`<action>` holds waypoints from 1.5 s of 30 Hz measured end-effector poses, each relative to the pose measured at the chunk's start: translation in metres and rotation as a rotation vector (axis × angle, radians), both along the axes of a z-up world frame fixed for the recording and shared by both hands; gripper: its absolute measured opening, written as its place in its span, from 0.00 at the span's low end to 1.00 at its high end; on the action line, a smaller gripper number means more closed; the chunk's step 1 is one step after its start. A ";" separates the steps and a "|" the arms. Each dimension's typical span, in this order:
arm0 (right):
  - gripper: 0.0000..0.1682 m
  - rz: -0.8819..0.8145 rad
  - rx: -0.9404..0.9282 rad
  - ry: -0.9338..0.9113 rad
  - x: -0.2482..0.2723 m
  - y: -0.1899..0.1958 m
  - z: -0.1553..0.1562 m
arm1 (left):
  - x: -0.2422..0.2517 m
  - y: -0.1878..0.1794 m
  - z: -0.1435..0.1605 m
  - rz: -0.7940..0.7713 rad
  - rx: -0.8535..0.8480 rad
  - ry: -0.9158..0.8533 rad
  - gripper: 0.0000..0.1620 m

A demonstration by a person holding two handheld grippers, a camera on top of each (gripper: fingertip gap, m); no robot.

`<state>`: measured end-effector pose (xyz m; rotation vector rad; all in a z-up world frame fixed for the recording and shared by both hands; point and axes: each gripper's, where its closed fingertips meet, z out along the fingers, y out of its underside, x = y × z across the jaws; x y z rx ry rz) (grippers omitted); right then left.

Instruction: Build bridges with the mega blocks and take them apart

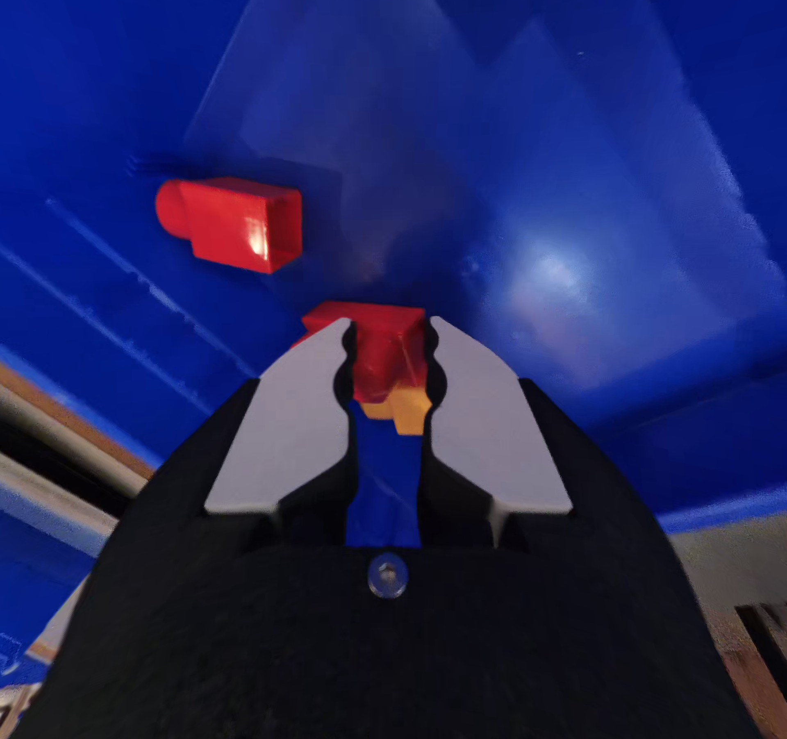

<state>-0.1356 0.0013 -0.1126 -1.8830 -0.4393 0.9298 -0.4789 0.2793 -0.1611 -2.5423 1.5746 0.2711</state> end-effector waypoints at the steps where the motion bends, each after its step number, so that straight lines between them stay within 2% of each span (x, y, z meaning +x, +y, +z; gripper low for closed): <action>1: 0.27 0.001 0.000 0.003 0.000 0.000 0.000 | 0.001 -0.004 0.009 -0.003 0.006 -0.017 0.15; 3: 0.27 0.004 -0.003 0.009 -0.001 -0.001 0.001 | 0.007 -0.008 0.031 -0.024 0.060 -0.059 0.00; 6: 0.27 0.006 -0.001 0.011 -0.003 -0.002 0.002 | 0.026 -0.023 0.065 -0.067 0.103 -0.162 0.00; 8: 0.27 0.010 -0.002 0.009 -0.004 -0.003 0.002 | 0.031 -0.030 0.079 -0.087 0.137 -0.168 0.01; 12: 0.27 0.017 -0.003 0.006 -0.007 -0.005 0.002 | 0.027 -0.040 0.088 -0.097 0.173 -0.133 0.11; 14: 0.27 0.023 -0.009 0.004 -0.008 -0.006 0.001 | 0.023 -0.043 0.084 -0.091 0.165 -0.122 0.19; 16: 0.27 0.027 -0.014 0.003 -0.008 -0.006 -0.001 | 0.019 -0.042 0.073 -0.076 0.146 -0.108 0.34; 20: 0.27 0.032 -0.019 -0.003 -0.009 -0.006 -0.002 | -0.003 -0.025 0.030 -0.006 0.072 0.010 0.54; 25: 0.27 0.027 -0.019 -0.025 -0.008 -0.006 -0.004 | -0.009 -0.004 0.000 0.079 0.021 -0.014 0.54; 30: 0.27 0.029 -0.026 -0.030 -0.007 -0.005 -0.006 | -0.011 -0.012 -0.022 0.086 -0.072 0.003 0.46; 33: 0.27 0.029 -0.029 -0.030 -0.007 -0.005 -0.007 | -0.004 -0.017 -0.023 0.073 -0.090 -0.045 0.45; 36: 0.27 0.028 -0.028 -0.032 -0.007 -0.005 -0.007 | 0.001 -0.018 -0.003 0.033 -0.032 -0.063 0.45; 38: 0.27 0.026 -0.027 -0.034 -0.006 -0.005 -0.007 | 0.022 -0.026 0.029 -0.004 0.003 -0.155 0.45; 42: 0.26 0.017 -0.023 -0.027 -0.004 -0.004 -0.006 | 0.094 -0.065 0.099 -0.194 0.065 -0.339 0.45; 45: 0.26 0.011 -0.023 -0.022 -0.003 -0.003 -0.004 | 0.158 -0.108 0.109 -0.389 0.041 -0.370 0.45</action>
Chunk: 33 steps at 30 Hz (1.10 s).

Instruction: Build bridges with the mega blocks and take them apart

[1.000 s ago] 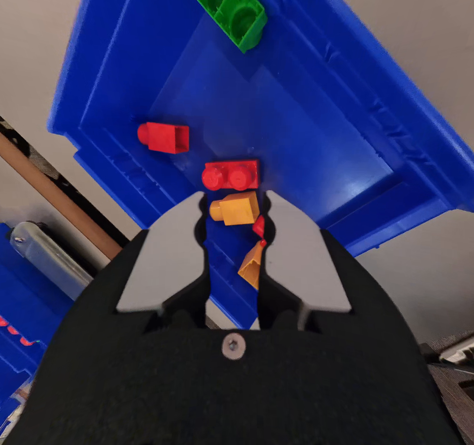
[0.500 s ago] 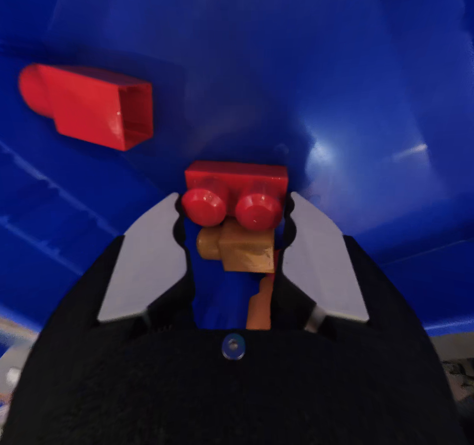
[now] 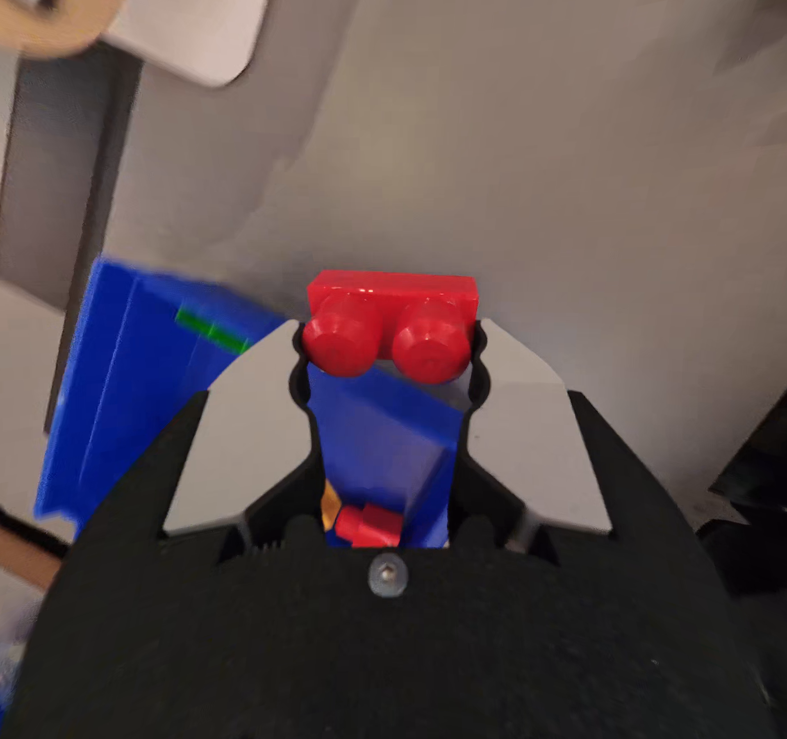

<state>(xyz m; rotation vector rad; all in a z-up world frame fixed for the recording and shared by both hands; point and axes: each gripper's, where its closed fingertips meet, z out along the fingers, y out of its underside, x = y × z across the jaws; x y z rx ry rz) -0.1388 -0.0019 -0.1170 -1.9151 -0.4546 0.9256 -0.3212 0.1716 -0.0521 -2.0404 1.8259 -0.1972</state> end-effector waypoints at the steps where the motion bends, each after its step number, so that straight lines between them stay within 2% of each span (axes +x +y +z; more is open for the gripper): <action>1: 0.26 -0.001 0.002 0.002 0.000 0.000 0.001 | 0.019 -0.013 -0.007 -0.058 -0.002 0.018 0.45; 4: 0.26 -0.006 0.004 -0.007 0.001 0.000 0.000 | 0.069 -0.036 -0.044 -0.179 -0.012 0.104 0.45; 7: 0.26 -0.010 0.003 -0.018 0.003 -0.001 -0.001 | 0.107 -0.041 -0.084 -0.222 -0.040 0.176 0.45; 10: 0.26 -0.017 -0.001 -0.033 0.005 -0.001 -0.004 | 0.135 -0.044 -0.110 -0.243 -0.079 0.213 0.45; 22: 0.25 -0.013 -0.013 -0.017 0.007 -0.003 -0.004 | 0.162 -0.046 -0.140 -0.293 -0.060 0.291 0.45; 24: 0.25 -0.011 -0.017 -0.014 0.007 -0.004 -0.004 | 0.166 -0.047 -0.141 -0.290 -0.072 0.268 0.45; 26: 0.25 -0.007 -0.019 -0.008 0.007 -0.004 -0.004 | 0.167 -0.047 -0.136 -0.266 -0.069 0.231 0.52; 27: 0.25 -0.007 -0.019 -0.004 0.007 -0.004 -0.003 | 0.167 -0.048 -0.130 -0.242 -0.062 0.193 0.52; 30: 0.25 -0.005 -0.021 0.000 0.008 -0.005 -0.003 | 0.157 -0.053 -0.089 -0.126 -0.033 -0.041 0.52; 33: 0.25 -0.005 -0.023 0.001 0.010 -0.005 -0.003 | 0.119 -0.052 -0.034 0.119 -0.002 -0.332 0.51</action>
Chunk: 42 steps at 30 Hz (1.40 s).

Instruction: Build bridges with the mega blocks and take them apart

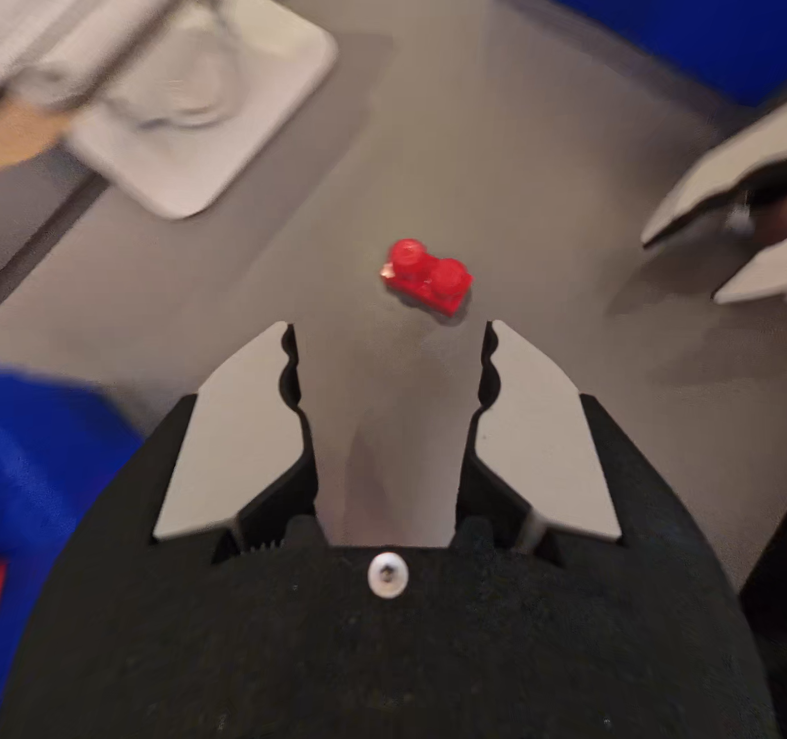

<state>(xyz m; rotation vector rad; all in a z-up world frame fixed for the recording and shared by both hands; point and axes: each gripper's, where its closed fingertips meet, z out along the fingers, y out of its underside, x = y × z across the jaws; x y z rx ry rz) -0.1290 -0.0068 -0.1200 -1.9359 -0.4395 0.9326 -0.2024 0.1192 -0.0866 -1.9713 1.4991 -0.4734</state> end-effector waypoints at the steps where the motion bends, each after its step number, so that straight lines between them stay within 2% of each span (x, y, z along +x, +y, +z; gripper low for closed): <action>1: 0.26 0.000 -0.004 0.002 0.000 0.000 0.000 | -0.023 0.006 0.016 0.122 0.005 -0.076 0.51; 3: 0.25 -0.001 -0.014 0.011 0.001 0.001 -0.001 | -0.082 0.023 0.036 0.391 -0.015 -0.181 0.49; 5: 0.25 -0.001 -0.019 0.022 0.000 0.003 0.000 | -0.141 0.047 0.040 0.643 -0.040 -0.246 0.48; 8: 0.25 0.003 -0.016 0.032 -0.004 0.007 0.002 | -0.201 0.098 0.032 0.893 -0.032 -0.317 0.45; 10: 0.25 0.016 -0.022 0.039 -0.007 0.006 0.001 | -0.230 0.141 0.013 1.037 0.010 -0.293 0.45; 15: 0.25 0.024 -0.022 0.031 -0.009 0.003 0.001 | -0.255 0.211 -0.052 1.246 -0.088 -0.193 0.46; 19: 0.25 0.023 -0.033 0.044 -0.008 0.001 0.000 | -0.269 0.236 -0.073 1.341 -0.077 -0.108 0.44; 21: 0.25 0.026 -0.032 0.040 -0.007 -0.001 0.000 | -0.273 0.243 -0.079 1.363 -0.080 -0.085 0.37; 23: 0.25 0.020 -0.025 0.043 -0.005 0.000 0.002 | -0.273 0.247 -0.086 1.373 -0.110 -0.087 0.34; 25: 0.25 0.022 -0.035 0.057 -0.004 0.000 0.002 | -0.274 0.248 -0.097 1.372 -0.131 -0.039 0.26; 27: 0.25 0.021 -0.042 0.064 -0.002 0.001 0.001 | -0.274 0.248 -0.100 1.353 -0.121 -0.008 0.24; 30: 0.25 0.015 -0.043 0.066 0.000 0.002 0.001 | -0.260 0.239 -0.089 1.285 -0.151 -0.068 0.24; 33: 0.24 -0.006 -0.027 0.056 0.004 0.003 0.003 | -0.251 0.220 -0.059 1.202 -0.070 -0.112 0.24; 37: 0.24 -0.032 -0.027 0.070 0.009 0.006 0.004 | -0.235 0.177 0.011 1.057 0.095 -0.189 0.24; 40: 0.23 -0.044 -0.027 0.075 0.011 0.007 0.005 | -0.194 0.128 0.062 0.871 0.185 -0.256 0.24; 42: 0.23 -0.048 -0.023 0.068 0.010 0.008 0.004 | -0.151 0.084 0.077 0.694 0.182 -0.271 0.24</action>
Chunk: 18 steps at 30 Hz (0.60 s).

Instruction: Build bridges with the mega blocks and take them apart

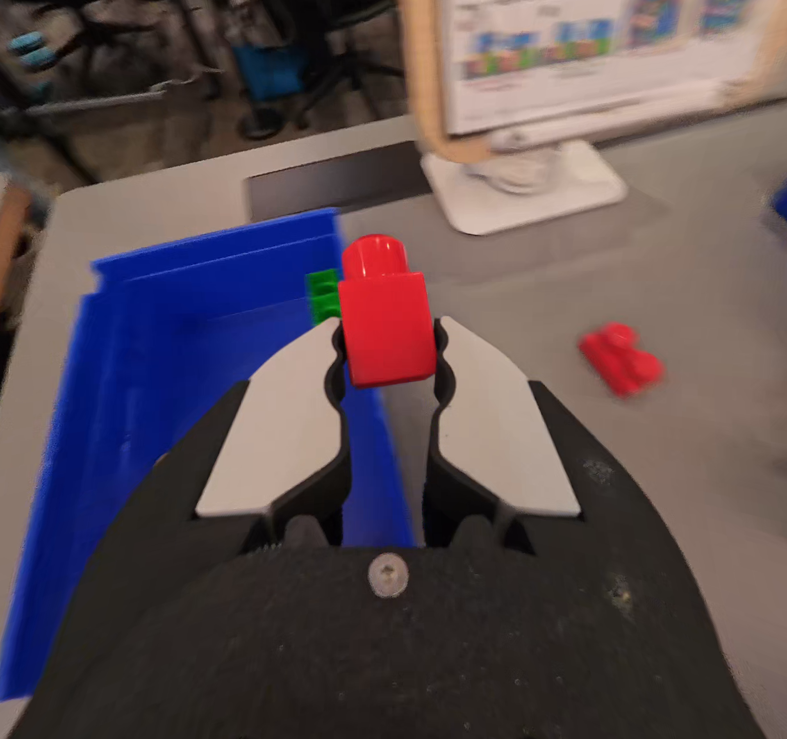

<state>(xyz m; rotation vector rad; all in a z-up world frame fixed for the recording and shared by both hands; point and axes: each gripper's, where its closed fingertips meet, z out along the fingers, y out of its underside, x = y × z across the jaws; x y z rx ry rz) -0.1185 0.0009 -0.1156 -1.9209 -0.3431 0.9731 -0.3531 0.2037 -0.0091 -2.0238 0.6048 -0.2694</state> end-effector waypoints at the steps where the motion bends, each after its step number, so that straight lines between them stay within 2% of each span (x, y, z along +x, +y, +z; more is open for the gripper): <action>1: 0.23 -0.002 0.002 -0.005 0.000 0.000 0.000 | 0.021 -0.021 0.001 -0.076 0.000 0.012 0.24; 3: 0.23 -0.004 0.004 -0.012 -0.001 0.000 -0.001 | 0.058 -0.057 -0.008 -0.205 -0.005 0.055 0.24; 6: 0.23 -0.008 0.012 -0.022 -0.002 0.000 0.000 | 0.099 -0.089 -0.047 -0.348 -0.040 0.141 0.24; 10: 0.24 -0.019 0.022 -0.037 -0.001 -0.001 -0.001 | 0.121 -0.101 -0.107 -0.431 -0.104 0.252 0.24; 18: 0.24 -0.024 0.022 -0.066 -0.003 -0.001 -0.005 | 0.122 -0.106 -0.155 -0.501 -0.229 0.280 0.24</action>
